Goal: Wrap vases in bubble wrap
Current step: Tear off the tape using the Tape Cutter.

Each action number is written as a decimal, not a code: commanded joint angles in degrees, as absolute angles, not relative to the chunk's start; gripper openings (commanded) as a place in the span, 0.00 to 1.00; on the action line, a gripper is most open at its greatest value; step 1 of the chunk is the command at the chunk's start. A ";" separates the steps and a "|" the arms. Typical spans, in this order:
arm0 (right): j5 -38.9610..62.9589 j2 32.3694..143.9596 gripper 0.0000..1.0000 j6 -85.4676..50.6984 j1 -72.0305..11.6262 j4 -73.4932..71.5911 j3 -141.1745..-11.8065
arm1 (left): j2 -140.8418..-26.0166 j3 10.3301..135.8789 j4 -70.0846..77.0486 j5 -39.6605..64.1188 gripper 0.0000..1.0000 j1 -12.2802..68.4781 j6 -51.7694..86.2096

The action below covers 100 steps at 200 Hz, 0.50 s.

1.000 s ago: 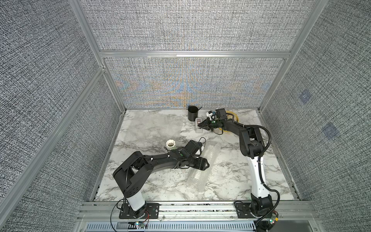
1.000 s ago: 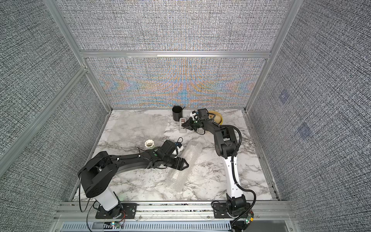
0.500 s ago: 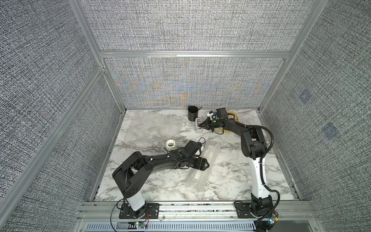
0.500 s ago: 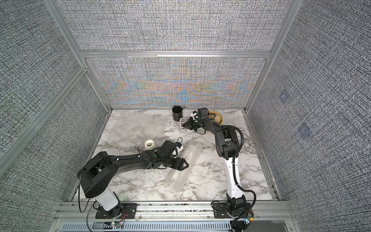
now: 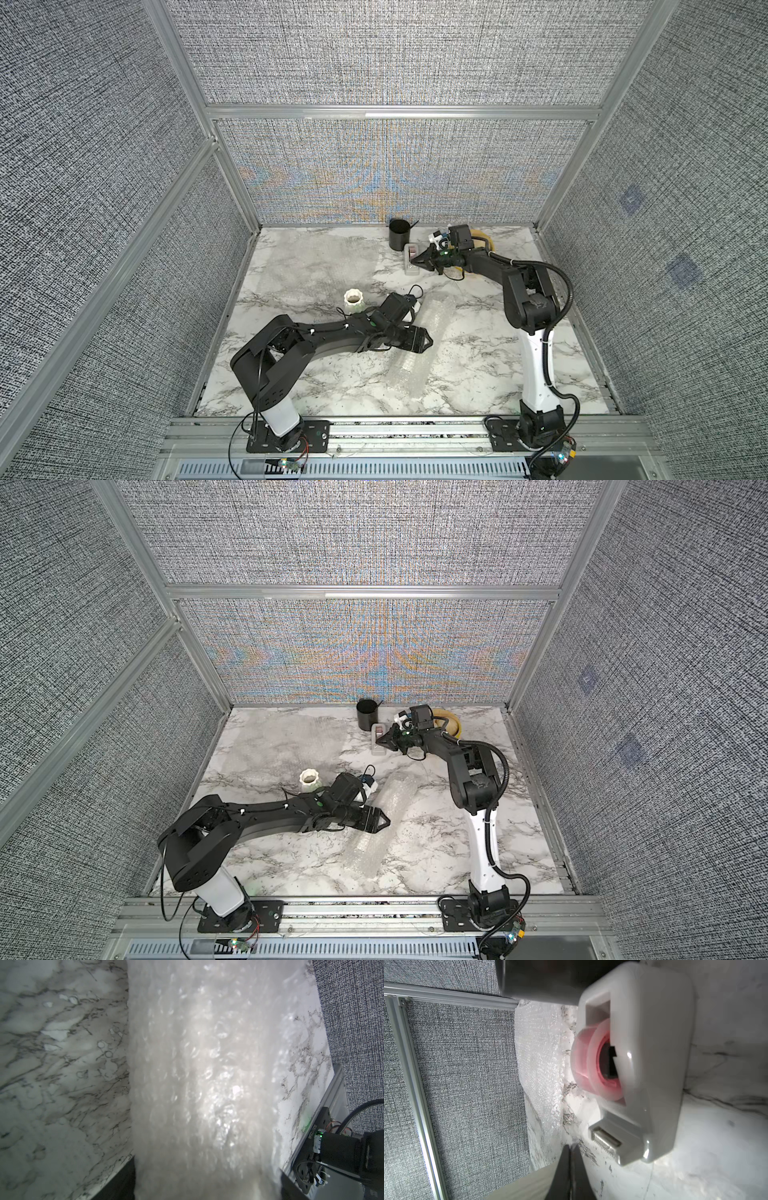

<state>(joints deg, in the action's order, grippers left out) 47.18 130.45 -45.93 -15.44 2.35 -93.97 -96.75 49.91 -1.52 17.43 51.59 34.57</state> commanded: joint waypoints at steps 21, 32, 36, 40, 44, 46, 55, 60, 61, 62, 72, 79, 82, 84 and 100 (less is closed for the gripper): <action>49.21 128.00 0.00 -46.10 -16.39 -0.42 -88.91 | -97.48 48.26 -14.17 10.94 0.60 51.48 34.19; 48.64 127.79 0.00 -45.30 -16.52 0.34 -88.45 | -97.62 48.33 -14.08 10.92 0.60 51.43 34.13; 48.24 127.67 0.00 -45.10 -16.62 0.54 -88.13 | -97.68 48.39 -14.15 10.97 0.60 51.48 34.06; 47.88 127.69 0.00 -44.96 -16.61 0.53 -87.82 | -97.70 48.49 -14.22 11.03 0.60 51.44 34.02; 47.74 127.66 0.00 -44.87 -16.67 0.48 -87.55 | -97.78 48.54 -14.22 11.02 0.60 51.48 33.99; 47.64 127.74 0.00 -44.84 -16.65 0.52 -87.54 | -97.88 48.54 -14.28 11.08 0.60 51.45 33.96; 47.40 127.85 0.00 -44.49 -16.77 0.78 -87.28 | -97.95 48.65 -14.32 11.20 0.60 51.50 33.93; 47.01 127.96 0.00 -44.32 -16.88 0.94 -87.19 | -97.97 48.59 -14.25 11.16 0.60 51.42 33.93; 46.97 128.01 0.00 -44.27 -16.92 1.00 -87.15 | -97.94 48.64 -14.24 11.21 0.60 51.42 33.97; 46.91 128.03 0.00 -44.19 -16.90 0.98 -87.17 | -97.97 48.58 -14.24 11.18 0.60 51.42 33.99; 45.91 128.60 0.00 -43.14 -17.13 2.07 -87.19 | -97.99 48.60 -14.16 11.27 0.60 51.42 34.01; 44.89 128.88 0.00 -42.44 -17.22 3.07 -87.35 | -97.94 48.67 -14.19 11.25 0.60 51.43 34.06; 44.67 129.00 0.00 -42.33 -17.17 3.15 -87.22 | -97.91 48.67 -14.16 11.32 0.60 51.49 34.02; 44.63 129.06 0.00 -42.29 -17.17 3.16 -87.17 | -97.98 48.64 -14.22 11.27 0.60 51.44 34.02; 43.35 129.28 0.00 -41.83 -17.19 3.17 -87.05 | -97.75 48.40 -14.19 11.24 0.60 51.44 34.02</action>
